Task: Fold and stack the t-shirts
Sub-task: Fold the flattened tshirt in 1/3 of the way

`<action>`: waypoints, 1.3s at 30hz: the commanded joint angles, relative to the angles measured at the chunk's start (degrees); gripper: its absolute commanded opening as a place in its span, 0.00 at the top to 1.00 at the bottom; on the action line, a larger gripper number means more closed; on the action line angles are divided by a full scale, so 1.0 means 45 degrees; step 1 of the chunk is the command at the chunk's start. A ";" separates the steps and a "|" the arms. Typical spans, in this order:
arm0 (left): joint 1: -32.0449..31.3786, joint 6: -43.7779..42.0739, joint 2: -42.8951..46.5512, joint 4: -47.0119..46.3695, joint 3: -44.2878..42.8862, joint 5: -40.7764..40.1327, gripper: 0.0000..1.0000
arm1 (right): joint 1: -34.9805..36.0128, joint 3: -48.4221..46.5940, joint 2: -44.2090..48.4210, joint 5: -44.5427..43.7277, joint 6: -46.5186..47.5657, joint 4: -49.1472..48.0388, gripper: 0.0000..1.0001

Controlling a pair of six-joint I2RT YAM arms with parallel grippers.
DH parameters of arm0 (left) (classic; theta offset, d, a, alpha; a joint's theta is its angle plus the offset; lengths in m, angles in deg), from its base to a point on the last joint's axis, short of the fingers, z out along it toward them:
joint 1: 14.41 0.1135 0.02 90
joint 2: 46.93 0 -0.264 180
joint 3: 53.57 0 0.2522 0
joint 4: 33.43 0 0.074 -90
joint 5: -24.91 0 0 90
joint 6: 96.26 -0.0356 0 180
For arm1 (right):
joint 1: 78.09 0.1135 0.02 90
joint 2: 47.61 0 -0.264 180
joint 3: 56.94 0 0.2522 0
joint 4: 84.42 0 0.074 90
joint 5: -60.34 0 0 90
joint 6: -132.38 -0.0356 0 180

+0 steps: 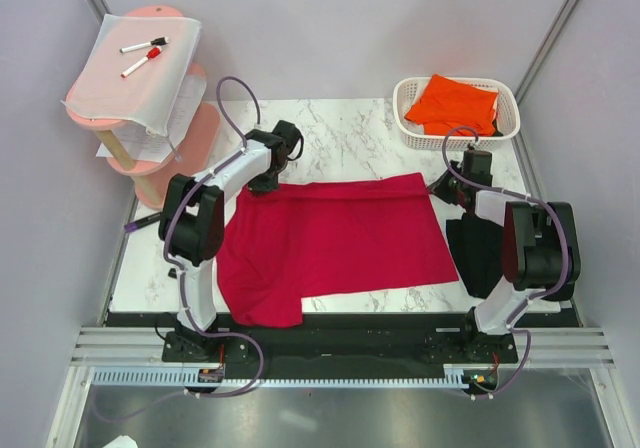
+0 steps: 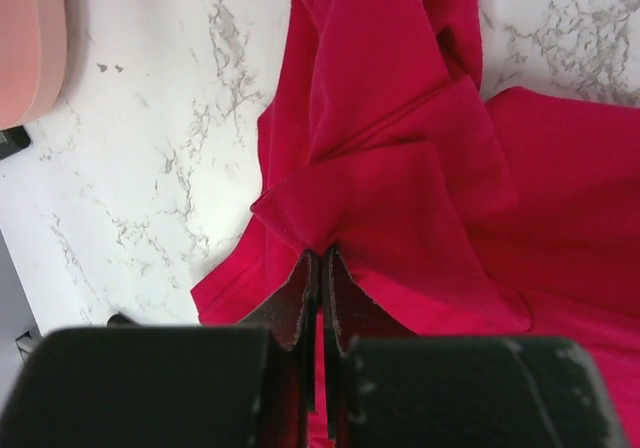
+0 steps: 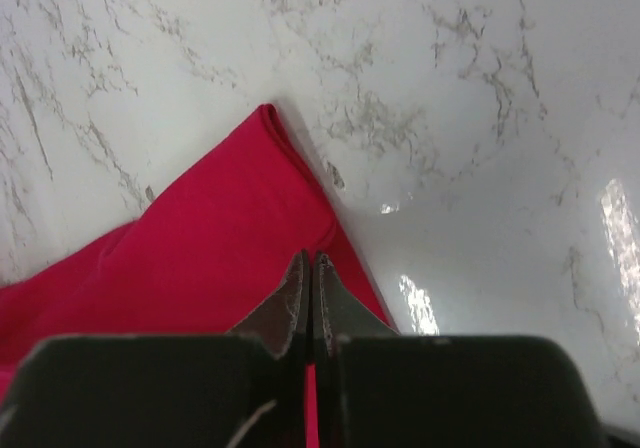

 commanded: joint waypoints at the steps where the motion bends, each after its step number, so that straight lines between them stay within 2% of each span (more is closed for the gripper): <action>1: 0.0067 0.0973 0.1018 0.0107 0.0468 -0.0835 0.98 | 0.0140 0.0383 0.1218 0.0020 0.0338 0.0325 1.00; 12: -0.0128 0.1910 0.1954 0.0126 0.2363 -0.0601 0.98 | 0.0883 0.1926 0.2860 -0.0058 0.0475 0.1692 1.00; 14: -0.0206 0.1969 0.2539 0.0107 0.2812 -0.0231 0.87 | 0.0903 0.2082 0.2763 0.0194 0.0611 0.1693 0.96; 15: -0.0265 0.2027 0.2754 0.0126 0.2930 -0.0230 0.73 | 0.0903 0.2141 0.2743 0.0312 0.0650 0.1789 0.90; 16: -0.0343 0.2105 0.3027 0.0107 0.3221 -0.0365 0.49 | 0.0922 0.2161 0.2743 0.0429 0.0728 0.2003 0.70; 17: -0.0537 0.2261 0.3610 0.0107 0.3301 -0.0502 0.41 | 0.0922 0.2239 0.2801 0.0488 0.0864 0.1986 0.59; 18: -0.0635 0.2320 0.3887 0.0107 0.3399 -0.0658 0.36 | 0.0922 0.2278 0.2898 0.0489 0.0885 0.1850 0.52; 19: -0.0714 0.2340 0.4179 0.0068 0.3400 -0.0853 0.31 | 0.0922 0.2298 0.3170 0.0450 0.0962 0.1830 0.40; 20: -0.0811 0.2302 0.4569 0.0087 0.3380 -0.0951 0.30 | 0.0922 0.2279 0.3327 0.0411 0.1021 0.1810 0.32; 21: -0.0851 0.2301 0.4708 0.0068 0.3264 -0.1087 0.22 | 0.0922 0.2240 0.3503 0.0295 0.1022 0.1790 0.19; 23: -0.0851 0.2107 0.4846 -0.0126 0.3146 -0.1147 0.19 | 0.0961 0.2103 0.3933 0.0119 0.1022 0.1226 0.08; 25: -0.0832 0.1815 0.4633 -0.0361 0.2913 -0.1148 0.16 | 0.1020 0.1870 0.3915 -0.0193 0.1139 0.1146 0.06; 29: -0.0793 0.1618 0.3482 -0.0790 0.2210 -0.1167 0.16 | 0.1312 0.0720 0.2746 -0.0039 0.1237 0.0698 0.14; 30: -0.0754 0.1579 0.2919 -0.0849 0.1764 -0.1090 0.17 | 0.1429 0.0484 0.2375 0.0058 0.1217 0.0639 0.28; 31: -0.0676 0.1501 0.2681 -0.0927 0.1566 -0.1012 0.18 | 0.1662 0.0307 0.1714 0.0195 0.1120 0.0561 0.48; 32: -0.0617 0.1462 0.2427 -0.0986 0.1351 -0.0914 0.19 | 0.1819 0.0016 0.1398 0.0235 0.1061 0.0328 0.71; 33: -0.0559 0.1481 0.2193 -0.1006 0.0962 -0.0816 0.20 | 0.2091 -0.0142 0.1066 0.0254 0.1022 0.0306 1.00; 39: 0.0222 0.1188 0.1175 -0.1143 0.0334 -0.0211 0.20 | 0.2816 -0.0963 -0.1023 0.0236 0.0846 0.0091 1.00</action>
